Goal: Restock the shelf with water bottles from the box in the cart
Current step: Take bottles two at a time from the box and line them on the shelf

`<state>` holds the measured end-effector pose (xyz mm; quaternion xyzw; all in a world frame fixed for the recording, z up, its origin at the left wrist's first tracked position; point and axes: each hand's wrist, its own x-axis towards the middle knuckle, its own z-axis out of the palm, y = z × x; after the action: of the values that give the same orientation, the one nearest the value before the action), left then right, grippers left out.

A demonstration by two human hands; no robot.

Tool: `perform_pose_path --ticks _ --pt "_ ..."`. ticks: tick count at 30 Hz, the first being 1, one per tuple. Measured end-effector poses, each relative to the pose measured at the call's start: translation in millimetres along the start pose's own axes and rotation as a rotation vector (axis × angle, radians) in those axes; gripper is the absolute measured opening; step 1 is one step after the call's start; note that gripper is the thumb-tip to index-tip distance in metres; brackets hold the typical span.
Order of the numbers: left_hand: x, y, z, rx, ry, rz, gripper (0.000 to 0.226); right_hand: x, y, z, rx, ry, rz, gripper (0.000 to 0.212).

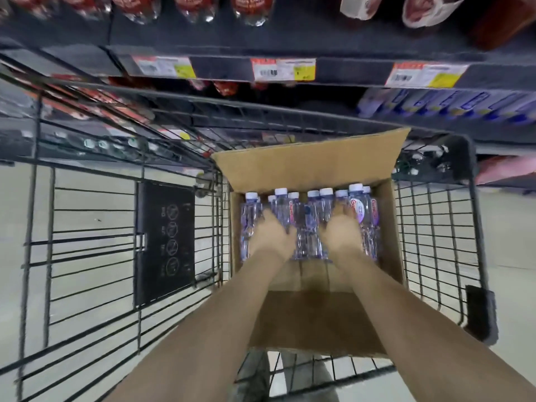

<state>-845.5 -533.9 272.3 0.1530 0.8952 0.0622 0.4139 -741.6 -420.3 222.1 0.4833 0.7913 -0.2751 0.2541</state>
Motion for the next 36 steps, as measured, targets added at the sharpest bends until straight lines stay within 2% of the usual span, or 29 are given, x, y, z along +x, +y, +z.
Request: perform_pose_path --ticks 2,5,9,12,15,20,23,26,29,36 --pt "17 5 13 0.011 0.033 0.0 0.066 9 -1 13 -0.081 0.053 0.007 0.068" --pt "40 7 30 0.035 0.094 -0.001 0.081 19 -9 22 -0.082 0.158 0.089 0.072" --pt "56 4 40 0.061 0.103 -0.001 0.087 22 -16 28 -0.124 0.221 0.13 0.072" --pt "56 7 42 0.064 0.115 -0.043 0.082 22 -25 32 -0.082 0.242 0.191 0.063" --pt "57 10 41 -0.043 0.114 -0.101 0.078 22 -30 28 -0.038 0.233 0.217 0.052" --pt "49 -1 38 -0.224 0.15 -0.08 0.068 21 -25 16 0.15 0.137 0.205 0.068" --pt "37 -14 30 -0.361 0.167 0.01 0.062 12 -21 5 0.369 0.107 0.197 0.06" --pt "15 -22 10 -0.538 0.184 0.124 0.049 -13 -23 -12 0.54 0.184 0.103 0.06" --pt "-11 -19 -24 -0.586 0.253 0.21 0.04 -43 -36 -43 0.629 0.259 0.019 0.053" --pt "-80 -8 -129 -0.565 0.456 0.447 0.054 -127 -94 -141 0.685 0.378 -0.239 0.042"
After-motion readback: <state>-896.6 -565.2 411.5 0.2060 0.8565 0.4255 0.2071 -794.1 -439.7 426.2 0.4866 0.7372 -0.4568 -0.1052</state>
